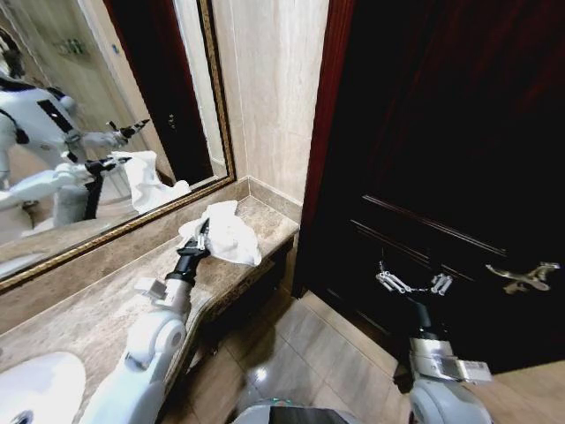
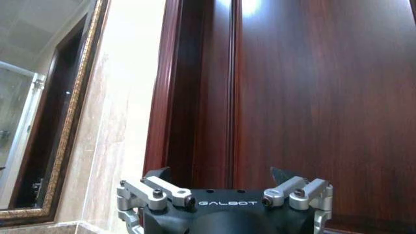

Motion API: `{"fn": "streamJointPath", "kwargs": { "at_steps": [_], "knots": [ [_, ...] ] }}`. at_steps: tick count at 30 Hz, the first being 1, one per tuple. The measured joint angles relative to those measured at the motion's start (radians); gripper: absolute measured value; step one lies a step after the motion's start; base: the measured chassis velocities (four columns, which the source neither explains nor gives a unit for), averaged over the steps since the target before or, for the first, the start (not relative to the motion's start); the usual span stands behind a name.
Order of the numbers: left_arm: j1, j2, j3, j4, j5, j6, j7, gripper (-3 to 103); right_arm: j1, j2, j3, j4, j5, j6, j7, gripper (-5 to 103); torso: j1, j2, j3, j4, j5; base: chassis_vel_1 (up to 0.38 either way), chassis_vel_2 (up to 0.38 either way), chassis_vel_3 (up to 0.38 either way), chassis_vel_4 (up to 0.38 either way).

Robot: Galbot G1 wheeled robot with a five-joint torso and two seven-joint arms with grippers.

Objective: Discard the used towel into the hamper.

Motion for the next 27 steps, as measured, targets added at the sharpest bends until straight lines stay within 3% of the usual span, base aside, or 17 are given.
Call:
{"fn": "streamJointPath", "kwargs": {
  "at_steps": [10, 27],
  "knots": [
    [0.165, -0.121, -0.023, -0.11, 0.094, -0.063, 0.003, 2, -0.015, 0.055, 0.011, -0.004, -0.031, 0.003, 0.004, 100, 0.0, 0.0, 0.0, 0.0001, 0.0, 0.0, 0.0, 0.0, 0.0],
    [0.219, -0.133, -0.061, -0.192, 0.121, -0.049, 0.021, 2, 0.019, 0.063, 0.028, -0.003, -0.02, 0.02, -0.023, 100, 0.0, 0.0, 0.0, 0.0001, -0.0002, -0.021, -0.026, -0.022, -0.024]
  ]
}}
